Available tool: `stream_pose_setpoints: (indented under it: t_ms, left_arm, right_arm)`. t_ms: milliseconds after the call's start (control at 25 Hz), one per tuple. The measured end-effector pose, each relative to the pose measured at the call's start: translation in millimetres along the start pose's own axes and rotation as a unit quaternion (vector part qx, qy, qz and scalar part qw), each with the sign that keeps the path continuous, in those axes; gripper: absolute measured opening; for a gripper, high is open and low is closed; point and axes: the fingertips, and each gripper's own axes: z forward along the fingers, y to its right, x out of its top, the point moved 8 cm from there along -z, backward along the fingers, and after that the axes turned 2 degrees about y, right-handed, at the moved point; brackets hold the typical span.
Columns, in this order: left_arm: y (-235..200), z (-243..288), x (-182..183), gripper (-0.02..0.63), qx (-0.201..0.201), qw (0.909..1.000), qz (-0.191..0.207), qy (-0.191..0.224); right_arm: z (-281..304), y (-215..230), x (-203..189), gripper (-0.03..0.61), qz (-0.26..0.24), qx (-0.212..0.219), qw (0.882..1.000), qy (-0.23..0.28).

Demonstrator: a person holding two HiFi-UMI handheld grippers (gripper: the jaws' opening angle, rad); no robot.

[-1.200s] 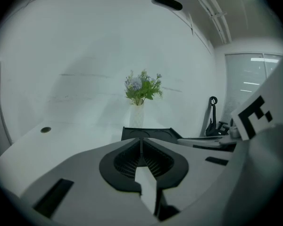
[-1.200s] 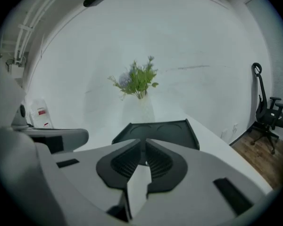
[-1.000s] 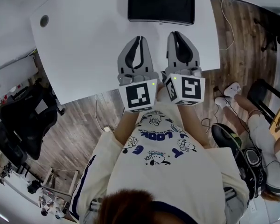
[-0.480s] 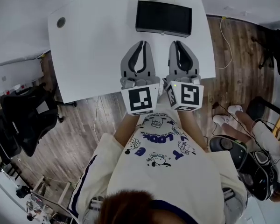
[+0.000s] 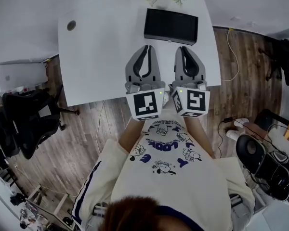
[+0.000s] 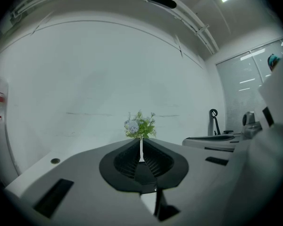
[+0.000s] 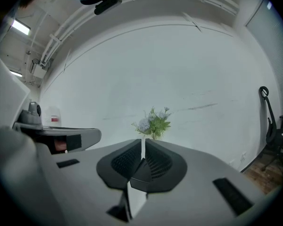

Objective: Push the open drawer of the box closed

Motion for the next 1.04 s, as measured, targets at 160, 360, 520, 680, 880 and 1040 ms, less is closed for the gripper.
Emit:
stream_pose_setpoints:
  t_ms: [160,360,520,680,880,1040]
  left_arm:
    - [3.4,-4.3,2.0,0.028,-0.001,1.0000,0.002,0.007]
    - [6.3,-5.6,3.9,0.028,0.000,0.9999,0.003,0.011]
    - [7.6,-3.7,5.7,0.028,-0.001,0.9999,0.001,0.014]
    - [5.5,-6.9,4.9,0.028,-0.002,0.9999,0.001,0.015]
    - [7.9,-4.0,6.2,0.028,-0.005,0.9999,0.003,0.016]
    - [9.4,0.4,6.3,0.028,-0.003,0.9999,0.004,0.016]
  right_arm:
    - [-3.5,0.1,1.5,0.043,-0.004,0.000,1.000,0.004]
    - [-5.0,1.0,3.9,0.043,-0.006,0.000,1.000,0.008]
    - [-3.4,1.6,5.2,0.043,-0.006,0.000,1.000,0.008]
    - [-4.7,-2.6,4.0,0.043,-0.004,0.000,1.000,0.009]
    - [-2.4,1.5,4.9,0.043,0.001,-0.002,1.000,0.009]
    - [0.8,5.4,5.2,0.043,0.002,-0.002,1.000,0.008]
